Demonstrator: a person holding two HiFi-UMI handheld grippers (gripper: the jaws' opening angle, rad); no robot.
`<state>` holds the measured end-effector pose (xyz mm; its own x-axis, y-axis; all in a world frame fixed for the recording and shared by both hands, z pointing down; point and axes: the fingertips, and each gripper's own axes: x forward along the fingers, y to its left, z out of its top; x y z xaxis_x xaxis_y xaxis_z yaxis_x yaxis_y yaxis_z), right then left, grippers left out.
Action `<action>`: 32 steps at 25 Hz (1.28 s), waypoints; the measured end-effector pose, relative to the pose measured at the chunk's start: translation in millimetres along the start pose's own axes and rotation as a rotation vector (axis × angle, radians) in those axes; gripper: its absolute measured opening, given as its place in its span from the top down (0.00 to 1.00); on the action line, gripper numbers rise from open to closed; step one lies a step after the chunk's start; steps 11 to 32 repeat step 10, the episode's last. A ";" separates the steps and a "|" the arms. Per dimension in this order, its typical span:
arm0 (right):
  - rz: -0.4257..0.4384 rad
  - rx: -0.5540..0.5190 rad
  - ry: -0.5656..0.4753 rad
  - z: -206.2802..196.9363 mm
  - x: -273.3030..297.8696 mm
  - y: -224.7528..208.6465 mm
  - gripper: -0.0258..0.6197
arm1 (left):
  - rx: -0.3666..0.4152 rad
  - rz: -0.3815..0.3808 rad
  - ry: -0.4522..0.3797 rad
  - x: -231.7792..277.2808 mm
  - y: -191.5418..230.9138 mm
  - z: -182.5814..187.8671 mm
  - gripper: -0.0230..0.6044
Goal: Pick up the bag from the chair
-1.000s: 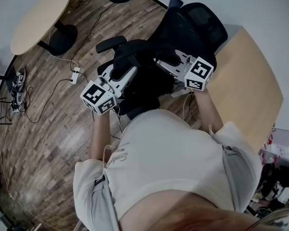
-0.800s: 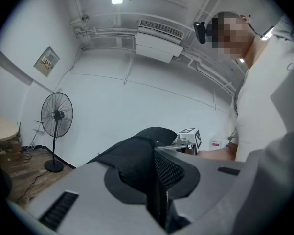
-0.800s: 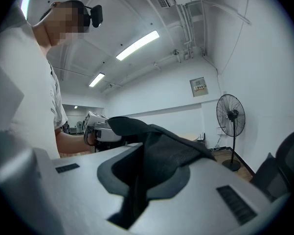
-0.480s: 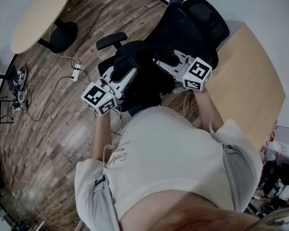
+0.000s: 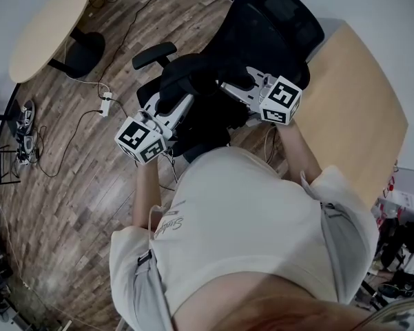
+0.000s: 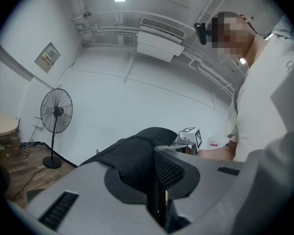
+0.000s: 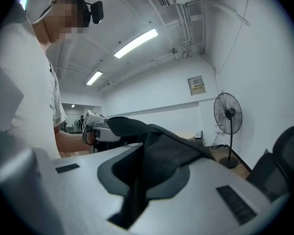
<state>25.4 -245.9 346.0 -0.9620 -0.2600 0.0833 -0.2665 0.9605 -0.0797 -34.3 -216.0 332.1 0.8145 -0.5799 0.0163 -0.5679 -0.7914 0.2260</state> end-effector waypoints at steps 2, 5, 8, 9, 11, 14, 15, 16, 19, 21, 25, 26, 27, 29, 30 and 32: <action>-0.001 0.002 0.004 -1.2 -0.9 -0.4 0.93 | -0.013 -0.001 -0.004 0.8 0.0 -2.0 0.88; -0.006 0.007 0.004 -2.9 -1.1 -4.1 0.93 | -0.010 -0.006 0.004 4.0 2.8 -3.1 0.88; -0.012 0.017 0.003 -4.3 -1.1 -9.6 0.93 | -0.008 -0.012 0.012 8.2 7.2 -3.8 0.88; -0.013 0.021 0.003 -4.6 -0.9 -11.2 0.93 | -0.009 -0.013 0.013 9.4 8.7 -4.0 0.88; -0.013 0.025 0.002 -4.8 -0.6 -12.8 0.93 | -0.010 -0.015 0.014 10.5 10.2 -4.3 0.88; -0.013 0.025 0.002 -4.8 -0.6 -12.8 0.93 | -0.010 -0.015 0.014 10.5 10.2 -4.3 0.88; -0.013 0.025 0.002 -4.8 -0.6 -12.8 0.93 | -0.010 -0.015 0.014 10.5 10.2 -4.3 0.88; -0.013 0.025 0.002 -4.8 -0.6 -12.8 0.93 | -0.010 -0.015 0.014 10.5 10.2 -4.3 0.88; -0.013 0.025 0.002 -4.8 -0.6 -12.8 0.93 | -0.010 -0.015 0.014 10.5 10.2 -4.3 0.88; -0.013 0.025 0.002 -4.8 -0.6 -12.8 0.93 | -0.010 -0.015 0.014 10.5 10.2 -4.3 0.88; -0.013 0.025 0.002 -4.8 -0.6 -12.8 0.93 | -0.010 -0.015 0.014 10.5 10.2 -4.3 0.88; -0.013 0.025 0.002 -4.8 -0.6 -12.8 0.93 | -0.010 -0.015 0.014 10.5 10.2 -4.3 0.88; -0.013 0.025 0.002 -4.8 -0.6 -12.8 0.93 | -0.010 -0.015 0.014 10.5 10.2 -4.3 0.88; -0.013 0.025 0.002 -4.8 -0.6 -12.8 0.93 | -0.010 -0.015 0.014 10.5 10.2 -4.3 0.88; -0.013 0.025 0.002 -4.8 -0.6 -12.8 0.93 | -0.010 -0.015 0.014 10.5 10.2 -4.3 0.88; -0.013 0.025 0.002 -4.8 -0.6 -12.8 0.93 | -0.010 -0.015 0.014 10.5 10.2 -4.3 0.88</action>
